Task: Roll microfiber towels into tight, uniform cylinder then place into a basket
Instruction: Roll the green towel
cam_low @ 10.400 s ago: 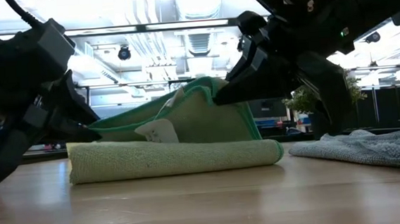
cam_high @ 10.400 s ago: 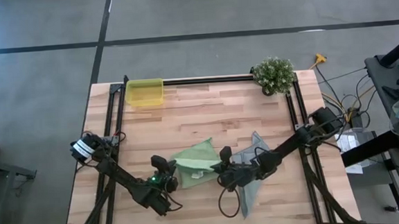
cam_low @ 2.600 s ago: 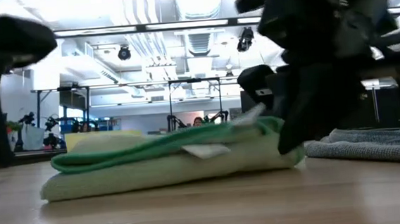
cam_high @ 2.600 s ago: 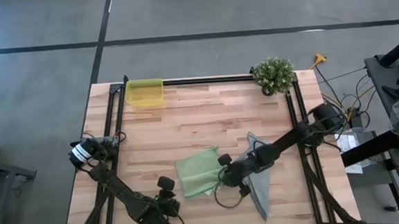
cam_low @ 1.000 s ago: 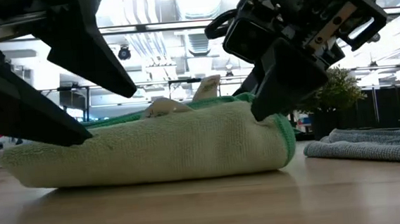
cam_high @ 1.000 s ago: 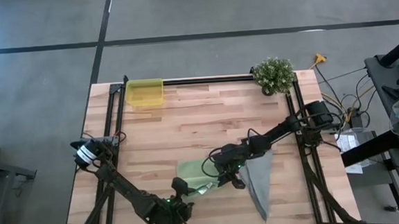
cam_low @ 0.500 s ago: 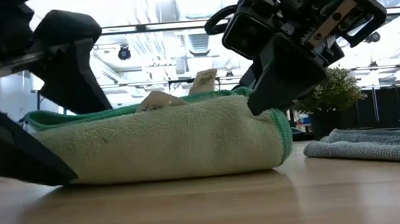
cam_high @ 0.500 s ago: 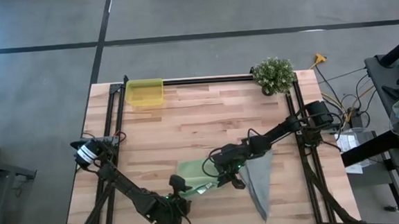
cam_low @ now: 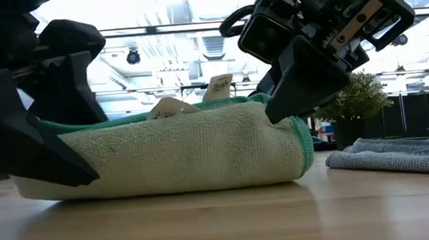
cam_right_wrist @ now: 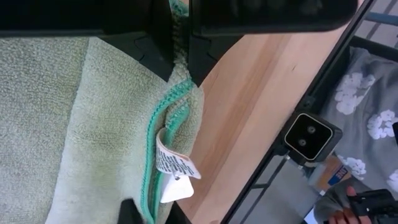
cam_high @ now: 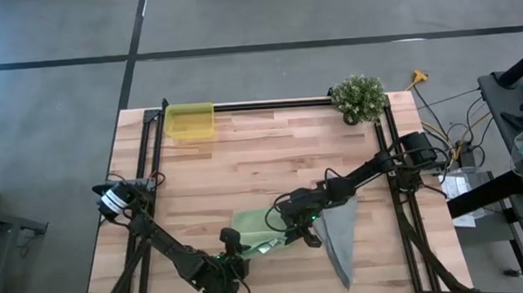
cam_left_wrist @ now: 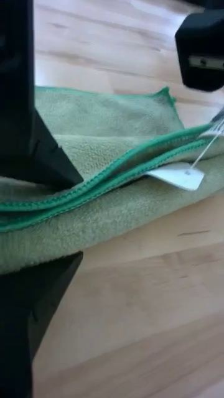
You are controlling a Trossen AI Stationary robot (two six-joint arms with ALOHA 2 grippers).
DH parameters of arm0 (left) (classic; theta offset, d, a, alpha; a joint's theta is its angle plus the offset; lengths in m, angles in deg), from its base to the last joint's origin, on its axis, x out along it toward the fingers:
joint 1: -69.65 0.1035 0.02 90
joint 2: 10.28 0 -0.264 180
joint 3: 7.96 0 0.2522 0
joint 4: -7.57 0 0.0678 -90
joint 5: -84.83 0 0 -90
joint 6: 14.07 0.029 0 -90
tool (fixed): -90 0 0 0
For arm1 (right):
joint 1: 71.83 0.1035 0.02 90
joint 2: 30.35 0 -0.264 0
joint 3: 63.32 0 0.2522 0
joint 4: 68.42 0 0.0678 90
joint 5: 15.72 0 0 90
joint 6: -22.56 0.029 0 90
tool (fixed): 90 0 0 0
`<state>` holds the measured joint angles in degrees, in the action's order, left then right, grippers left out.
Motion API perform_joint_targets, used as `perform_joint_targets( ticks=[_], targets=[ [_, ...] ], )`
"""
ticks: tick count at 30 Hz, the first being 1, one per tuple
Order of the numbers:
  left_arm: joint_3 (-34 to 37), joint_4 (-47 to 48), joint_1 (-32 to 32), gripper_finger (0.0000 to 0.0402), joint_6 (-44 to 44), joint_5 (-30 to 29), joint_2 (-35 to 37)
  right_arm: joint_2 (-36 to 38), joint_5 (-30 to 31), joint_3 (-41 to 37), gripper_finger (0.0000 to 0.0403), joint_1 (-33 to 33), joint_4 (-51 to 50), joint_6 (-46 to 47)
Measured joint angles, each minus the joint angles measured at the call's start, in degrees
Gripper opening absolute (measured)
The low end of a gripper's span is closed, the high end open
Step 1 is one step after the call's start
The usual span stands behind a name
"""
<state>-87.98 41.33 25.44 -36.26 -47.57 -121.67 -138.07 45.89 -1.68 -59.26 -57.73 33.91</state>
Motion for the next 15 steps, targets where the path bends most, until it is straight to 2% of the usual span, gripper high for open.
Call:
perform_joint_targets(
  ticks=[9, 11, 15],
  targets=[
    [0.00, 0.09, 0.92, 0.0021, -2.58, 5.04, 0.00, 0.02, 0.09, 0.00, 0.0031, 0.00, -0.37, -0.06],
    [0.00, -0.02, 1.47, 0.0008, -3.56, 6.53, 0.00, 0.02, 0.13, 0.00, 0.0035, 0.04, -1.33, -1.19],
    [0.00, -0.04, 3.14, 0.0011, -7.95, 9.07, 0.00, 0.04, 0.18, -0.02, 0.0037, 0.25, -4.00, -4.32]
  ],
)
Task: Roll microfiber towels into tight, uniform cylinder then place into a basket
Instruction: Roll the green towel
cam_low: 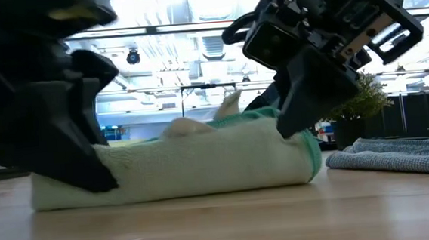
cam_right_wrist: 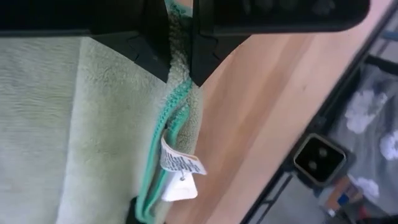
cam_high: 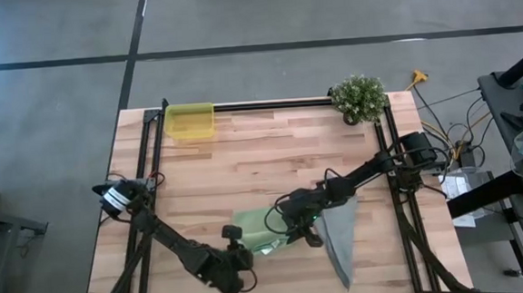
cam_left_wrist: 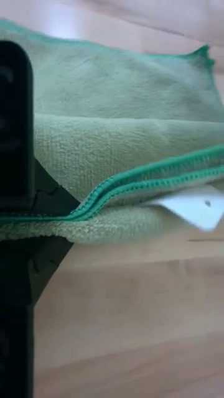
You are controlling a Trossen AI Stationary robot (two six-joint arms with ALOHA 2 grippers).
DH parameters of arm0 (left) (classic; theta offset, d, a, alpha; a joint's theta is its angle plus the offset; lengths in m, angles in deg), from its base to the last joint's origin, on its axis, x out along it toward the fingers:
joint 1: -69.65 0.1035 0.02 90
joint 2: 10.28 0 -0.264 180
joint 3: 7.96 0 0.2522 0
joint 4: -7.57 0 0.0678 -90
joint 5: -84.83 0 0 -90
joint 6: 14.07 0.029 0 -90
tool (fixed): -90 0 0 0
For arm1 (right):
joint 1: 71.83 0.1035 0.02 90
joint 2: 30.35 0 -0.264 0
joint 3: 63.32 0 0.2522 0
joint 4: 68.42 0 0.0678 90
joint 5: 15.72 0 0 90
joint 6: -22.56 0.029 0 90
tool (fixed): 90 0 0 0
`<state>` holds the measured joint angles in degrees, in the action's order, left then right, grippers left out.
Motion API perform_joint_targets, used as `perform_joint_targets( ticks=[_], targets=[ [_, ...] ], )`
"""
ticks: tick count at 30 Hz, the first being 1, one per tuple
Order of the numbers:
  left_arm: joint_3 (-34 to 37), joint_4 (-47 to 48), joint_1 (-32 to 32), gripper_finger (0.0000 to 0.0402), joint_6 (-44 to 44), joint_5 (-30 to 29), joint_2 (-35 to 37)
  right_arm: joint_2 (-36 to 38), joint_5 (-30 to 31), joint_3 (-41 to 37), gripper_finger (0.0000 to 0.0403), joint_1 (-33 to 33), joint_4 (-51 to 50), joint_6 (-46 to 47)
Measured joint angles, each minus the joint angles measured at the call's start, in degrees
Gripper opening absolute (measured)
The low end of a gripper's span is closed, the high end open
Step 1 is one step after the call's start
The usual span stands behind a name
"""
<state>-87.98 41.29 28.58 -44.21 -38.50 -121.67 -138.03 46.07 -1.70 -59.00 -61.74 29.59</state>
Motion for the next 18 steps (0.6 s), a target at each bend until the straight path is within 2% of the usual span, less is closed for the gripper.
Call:
perform_joint_targets(
  ticks=[9, 14, 18],
  targets=[
    [0.00, -0.45, 2.40, 0.0010, -1.06, 3.86, 0.08, 0.02, 0.43, -0.04, 0.0038, 2.13, -1.86, -5.28],
    [-0.02, -0.60, 3.00, 0.0010, -1.12, 5.97, 0.11, 0.07, 2.66, -0.04, 0.0039, 3.37, -3.93, -8.49],
    [-0.02, -0.69, 3.21, 0.0010, -1.07, 7.26, 0.12, 0.45, 4.06, -0.11, 0.0059, 4.18, -4.69, -10.59]
  ],
)
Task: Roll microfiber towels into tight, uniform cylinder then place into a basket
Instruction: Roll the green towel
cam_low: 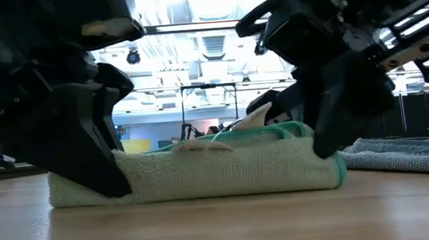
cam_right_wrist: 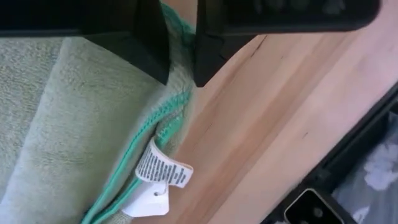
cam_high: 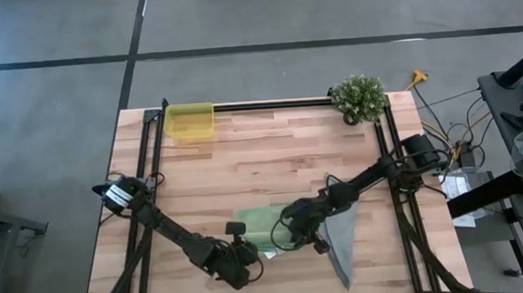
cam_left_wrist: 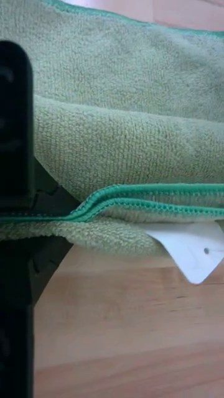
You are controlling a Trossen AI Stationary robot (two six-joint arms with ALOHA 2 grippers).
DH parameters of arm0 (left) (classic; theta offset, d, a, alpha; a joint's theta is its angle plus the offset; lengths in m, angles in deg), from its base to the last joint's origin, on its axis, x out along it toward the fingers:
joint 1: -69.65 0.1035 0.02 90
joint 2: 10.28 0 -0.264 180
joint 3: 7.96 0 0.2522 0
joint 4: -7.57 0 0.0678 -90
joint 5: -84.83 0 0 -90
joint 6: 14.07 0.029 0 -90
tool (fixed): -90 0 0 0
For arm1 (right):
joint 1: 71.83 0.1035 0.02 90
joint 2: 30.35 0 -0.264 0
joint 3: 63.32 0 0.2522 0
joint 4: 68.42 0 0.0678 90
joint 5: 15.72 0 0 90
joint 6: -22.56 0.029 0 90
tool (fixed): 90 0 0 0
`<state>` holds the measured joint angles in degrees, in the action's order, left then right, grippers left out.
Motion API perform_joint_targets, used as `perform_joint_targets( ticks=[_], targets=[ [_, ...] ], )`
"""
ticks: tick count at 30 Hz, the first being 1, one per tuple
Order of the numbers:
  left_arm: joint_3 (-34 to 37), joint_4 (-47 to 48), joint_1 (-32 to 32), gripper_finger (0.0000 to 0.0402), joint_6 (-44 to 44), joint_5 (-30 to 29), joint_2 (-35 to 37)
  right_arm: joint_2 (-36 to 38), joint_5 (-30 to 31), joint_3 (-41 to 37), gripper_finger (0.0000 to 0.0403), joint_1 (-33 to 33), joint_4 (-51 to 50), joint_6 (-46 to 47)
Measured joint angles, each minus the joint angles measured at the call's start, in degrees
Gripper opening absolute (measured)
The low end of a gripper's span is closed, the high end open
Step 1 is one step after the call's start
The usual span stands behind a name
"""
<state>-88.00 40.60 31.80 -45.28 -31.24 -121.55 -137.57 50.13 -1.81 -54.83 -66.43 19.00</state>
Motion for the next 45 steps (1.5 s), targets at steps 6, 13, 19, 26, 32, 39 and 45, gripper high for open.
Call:
perform_joint_targets(
  ticks=[6, 13, 19, 26, 32, 39, 45],
  targets=[
    [0.02, -0.09, 0.09, 0.0010, 0.03, 1.10, 0.05, 2.56, 6.09, 0.48, 0.0135, 1.24, -4.21, -2.88],
    [0.22, -0.29, 0.39, 0.0010, 0.55, 1.99, 0.10, 8.45, 19.15, 1.39, 0.0212, 4.87, -10.28, -9.81],
    [0.28, -1.76, 0.77, 0.0010, 0.65, 4.65, 0.14, 12.21, 38.24, 1.66, 0.0230, 13.30, -10.31, -22.37],
    [0.49, -3.81, 1.31, 0.0010, 3.92, 6.27, 0.55, 9.24, 54.53, 1.66, 0.0231, 22.39, -9.42, -30.06],
    [6.08, -14.97, 4.00, 0.0003, 7.42, 13.29, 2.96, 6.02, 55.46, 1.65, 0.0231, 23.41, -8.41, -21.08],
    [19.35, -37.42, 8.44, 0.0001, 4.93, 21.69, 7.55, 4.62, 55.60, 1.64, 0.0231, 23.59, -3.37, -21.38],
    [26.08, -48.90, 11.40, 0.0001, -2.41, 30.17, 8.88, 2.17, 60.47, 2.73, 0.0231, 26.19, -3.05, -36.43]
  ],
)
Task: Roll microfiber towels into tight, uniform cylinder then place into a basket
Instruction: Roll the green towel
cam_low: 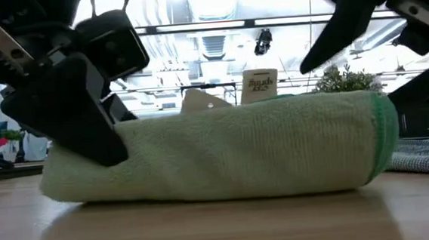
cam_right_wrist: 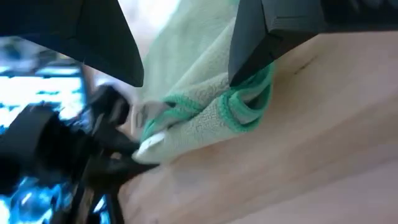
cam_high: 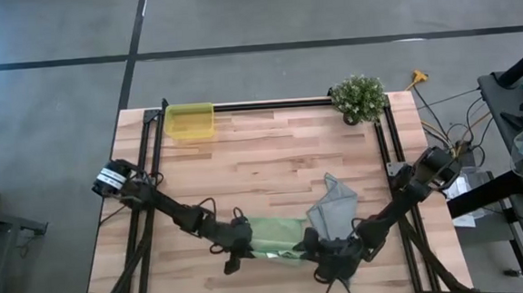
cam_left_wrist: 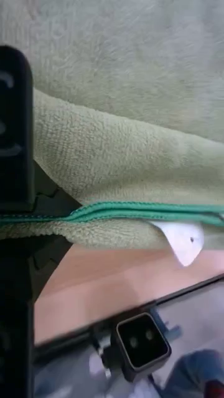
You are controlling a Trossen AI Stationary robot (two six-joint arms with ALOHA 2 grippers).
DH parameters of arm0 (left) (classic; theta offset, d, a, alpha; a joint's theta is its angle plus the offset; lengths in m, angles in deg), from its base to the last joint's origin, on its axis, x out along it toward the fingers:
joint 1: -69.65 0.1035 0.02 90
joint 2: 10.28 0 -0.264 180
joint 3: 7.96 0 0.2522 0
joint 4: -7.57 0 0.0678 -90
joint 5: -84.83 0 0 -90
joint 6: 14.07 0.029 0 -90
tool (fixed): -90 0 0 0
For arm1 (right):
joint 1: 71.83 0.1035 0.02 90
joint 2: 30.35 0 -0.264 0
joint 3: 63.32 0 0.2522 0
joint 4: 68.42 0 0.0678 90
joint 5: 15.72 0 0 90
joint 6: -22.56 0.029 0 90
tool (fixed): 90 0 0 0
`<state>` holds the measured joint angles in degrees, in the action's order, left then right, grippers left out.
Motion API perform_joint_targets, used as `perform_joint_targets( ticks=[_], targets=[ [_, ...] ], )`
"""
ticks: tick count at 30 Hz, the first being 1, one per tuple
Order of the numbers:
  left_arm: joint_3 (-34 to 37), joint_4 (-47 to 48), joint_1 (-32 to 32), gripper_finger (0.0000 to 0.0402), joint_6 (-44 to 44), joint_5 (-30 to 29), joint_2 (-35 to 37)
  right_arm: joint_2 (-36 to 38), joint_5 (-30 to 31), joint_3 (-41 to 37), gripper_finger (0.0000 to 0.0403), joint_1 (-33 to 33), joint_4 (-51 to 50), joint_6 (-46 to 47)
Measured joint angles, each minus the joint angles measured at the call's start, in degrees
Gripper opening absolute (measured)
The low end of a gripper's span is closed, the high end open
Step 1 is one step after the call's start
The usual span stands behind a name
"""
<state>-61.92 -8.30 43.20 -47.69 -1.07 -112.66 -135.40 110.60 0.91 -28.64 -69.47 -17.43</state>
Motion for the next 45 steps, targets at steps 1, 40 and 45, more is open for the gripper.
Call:
perform_joint_targets(
  ticks=[1, 40, 45],
  targets=[
    [0.23, 0.11, 0.43, 0.0001, -1.07, 0.83, 0.00, -0.51, 1.83, 0.34, 0.0231, 0.70, -0.07, -3.06],
    [3.01, -2.36, 7.97, 0.0000, -7.25, 23.62, 0.15, -16.16, 26.85, 18.09, 0.0231, 8.32, -17.39, -55.55],
    [2.81, -2.11, 7.99, 0.0000, -7.25, 27.27, 0.17, -15.71, 29.32, 17.86, 0.0231, 7.54, -18.95, -52.76]
  ],
)
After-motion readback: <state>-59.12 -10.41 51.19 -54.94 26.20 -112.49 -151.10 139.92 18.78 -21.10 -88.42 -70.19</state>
